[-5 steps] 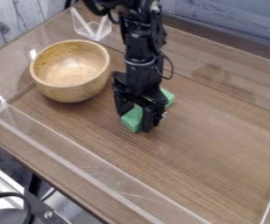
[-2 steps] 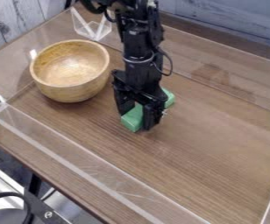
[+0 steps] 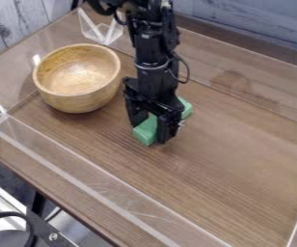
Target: Put the green block in the brown bowl
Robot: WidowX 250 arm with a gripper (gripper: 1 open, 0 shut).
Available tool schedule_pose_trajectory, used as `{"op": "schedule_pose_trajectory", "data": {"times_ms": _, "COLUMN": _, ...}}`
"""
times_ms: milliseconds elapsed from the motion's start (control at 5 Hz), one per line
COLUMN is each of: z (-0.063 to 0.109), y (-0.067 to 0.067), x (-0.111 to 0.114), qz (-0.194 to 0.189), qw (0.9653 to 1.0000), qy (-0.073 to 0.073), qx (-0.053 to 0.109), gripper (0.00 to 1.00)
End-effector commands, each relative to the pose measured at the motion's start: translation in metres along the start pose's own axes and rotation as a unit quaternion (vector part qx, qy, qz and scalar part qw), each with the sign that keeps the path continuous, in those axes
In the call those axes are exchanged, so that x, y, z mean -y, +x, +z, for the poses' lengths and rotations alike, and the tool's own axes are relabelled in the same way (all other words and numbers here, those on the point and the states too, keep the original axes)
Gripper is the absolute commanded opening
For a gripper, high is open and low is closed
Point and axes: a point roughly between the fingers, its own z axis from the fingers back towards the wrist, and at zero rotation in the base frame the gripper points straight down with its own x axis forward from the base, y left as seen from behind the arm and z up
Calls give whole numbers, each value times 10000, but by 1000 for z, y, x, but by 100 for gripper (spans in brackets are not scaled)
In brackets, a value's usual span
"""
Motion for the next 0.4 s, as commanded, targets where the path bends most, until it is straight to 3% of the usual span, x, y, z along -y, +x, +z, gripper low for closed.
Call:
{"op": "schedule_pose_trajectory", "data": {"times_ms": 0, "z": 21, "y": 8, "x": -3, "qz": 22, "qw": 9992, "qy": 95, "qx": 400, "gripper": 100}}
{"op": "schedule_pose_trajectory", "data": {"times_ms": 200, "z": 22, "y": 8, "x": -2, "qz": 22, "qw": 9991, "qy": 78, "qx": 415, "gripper": 100}}
